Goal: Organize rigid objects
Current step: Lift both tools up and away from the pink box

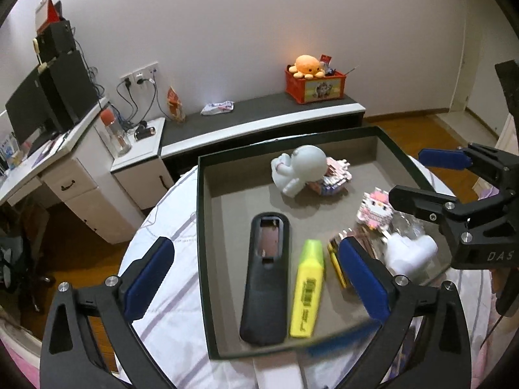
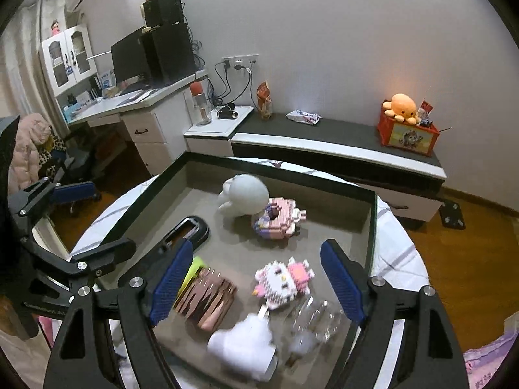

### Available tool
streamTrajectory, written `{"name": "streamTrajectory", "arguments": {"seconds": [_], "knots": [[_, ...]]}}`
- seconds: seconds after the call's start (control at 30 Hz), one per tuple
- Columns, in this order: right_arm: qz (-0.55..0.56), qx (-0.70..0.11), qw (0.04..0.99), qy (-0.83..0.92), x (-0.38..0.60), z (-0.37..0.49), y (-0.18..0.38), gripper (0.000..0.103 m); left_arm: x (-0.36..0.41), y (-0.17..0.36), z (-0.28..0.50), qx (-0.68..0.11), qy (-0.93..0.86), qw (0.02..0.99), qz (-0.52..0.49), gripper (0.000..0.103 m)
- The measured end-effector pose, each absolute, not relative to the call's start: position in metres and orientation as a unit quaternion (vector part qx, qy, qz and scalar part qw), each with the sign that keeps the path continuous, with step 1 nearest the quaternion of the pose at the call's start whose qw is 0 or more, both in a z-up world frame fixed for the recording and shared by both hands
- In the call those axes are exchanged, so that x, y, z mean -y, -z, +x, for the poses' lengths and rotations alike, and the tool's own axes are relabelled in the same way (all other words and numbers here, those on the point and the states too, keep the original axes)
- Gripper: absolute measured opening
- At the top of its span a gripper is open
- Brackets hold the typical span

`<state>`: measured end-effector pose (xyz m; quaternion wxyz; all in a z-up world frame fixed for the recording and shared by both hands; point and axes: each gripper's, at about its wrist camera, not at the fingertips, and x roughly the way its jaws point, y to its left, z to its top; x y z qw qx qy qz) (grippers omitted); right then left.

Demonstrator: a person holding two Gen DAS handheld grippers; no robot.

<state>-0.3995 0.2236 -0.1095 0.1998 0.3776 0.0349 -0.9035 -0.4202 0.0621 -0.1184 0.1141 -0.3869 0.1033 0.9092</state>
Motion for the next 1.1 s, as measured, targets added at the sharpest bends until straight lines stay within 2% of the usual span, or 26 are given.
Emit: {"name": "streamTrajectory", "arguments": {"seconds": [0.13,0.2,0.47,0.8,1.1], "knots": [[0.363,-0.044,0.194,0.91,-0.221,-0.378,0.104,0.083,-0.064,0.119,-0.402,-0.1,-0.908,0.116,-0.389,0.102],[0.353,-0.047,0.187,0.915,-0.222,-0.369,0.102,0.088,-0.065,0.12,-0.394,-0.097,-0.908,0.118,-0.39,0.102],[0.294,0.004,0.168,0.941,-0.246,-0.335,0.093,0.088,-0.067,0.12,-0.366,-0.077,-0.911,0.127,-0.385,0.103],[0.216,-0.012,0.102,0.971,-0.255,-0.281,0.083,0.088,-0.06,0.116,-0.322,-0.035,-0.93,0.103,-0.351,0.103],[0.215,0.037,0.089,0.972,-0.27,-0.237,0.097,0.088,-0.031,0.134,-0.267,0.002,-0.929,0.112,-0.354,0.103]]}}
